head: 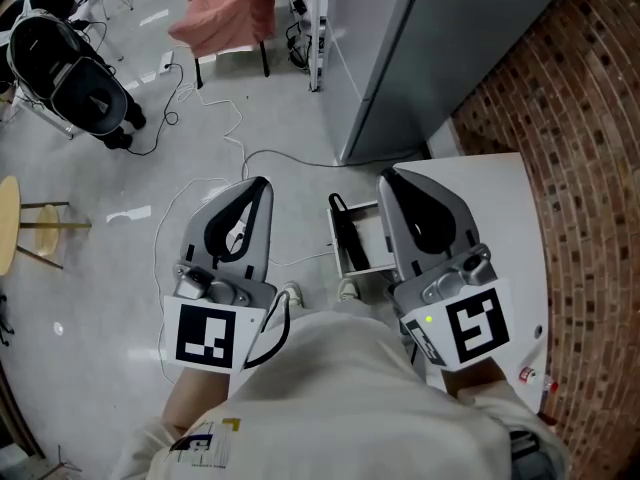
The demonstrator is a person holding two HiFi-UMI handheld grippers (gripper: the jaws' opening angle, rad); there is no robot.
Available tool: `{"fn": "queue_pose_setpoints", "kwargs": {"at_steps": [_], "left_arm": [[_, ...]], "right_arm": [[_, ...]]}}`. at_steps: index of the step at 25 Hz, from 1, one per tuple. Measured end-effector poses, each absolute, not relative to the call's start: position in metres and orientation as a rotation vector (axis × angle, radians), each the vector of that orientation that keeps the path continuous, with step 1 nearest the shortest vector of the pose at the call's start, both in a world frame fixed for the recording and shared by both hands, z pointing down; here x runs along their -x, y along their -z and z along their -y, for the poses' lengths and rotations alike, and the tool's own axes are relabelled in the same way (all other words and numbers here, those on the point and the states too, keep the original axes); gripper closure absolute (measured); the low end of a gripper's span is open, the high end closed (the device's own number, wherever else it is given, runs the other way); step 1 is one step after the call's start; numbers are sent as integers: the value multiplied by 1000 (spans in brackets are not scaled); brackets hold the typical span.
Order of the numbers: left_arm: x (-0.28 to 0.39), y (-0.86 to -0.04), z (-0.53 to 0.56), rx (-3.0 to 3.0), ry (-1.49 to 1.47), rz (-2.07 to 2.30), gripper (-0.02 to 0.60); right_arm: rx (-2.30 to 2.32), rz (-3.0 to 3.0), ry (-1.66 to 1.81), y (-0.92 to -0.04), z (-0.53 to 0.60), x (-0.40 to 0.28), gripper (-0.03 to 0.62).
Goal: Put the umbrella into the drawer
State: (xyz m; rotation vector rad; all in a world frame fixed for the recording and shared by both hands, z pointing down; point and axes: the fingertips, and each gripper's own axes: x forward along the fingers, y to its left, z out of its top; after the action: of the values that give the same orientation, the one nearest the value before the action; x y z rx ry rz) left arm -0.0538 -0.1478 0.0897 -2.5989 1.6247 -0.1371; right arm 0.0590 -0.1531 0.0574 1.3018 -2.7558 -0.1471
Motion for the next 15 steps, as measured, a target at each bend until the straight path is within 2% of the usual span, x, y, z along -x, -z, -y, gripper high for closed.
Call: {"fn": "queue_pose_setpoints", "kwargs": {"at_steps": [15], "left_arm": [[54, -86, 143, 2593, 136, -1619, 574]], "right_arm": [[-1328, 2750, 158, -52, 149, -66, 586]]}}
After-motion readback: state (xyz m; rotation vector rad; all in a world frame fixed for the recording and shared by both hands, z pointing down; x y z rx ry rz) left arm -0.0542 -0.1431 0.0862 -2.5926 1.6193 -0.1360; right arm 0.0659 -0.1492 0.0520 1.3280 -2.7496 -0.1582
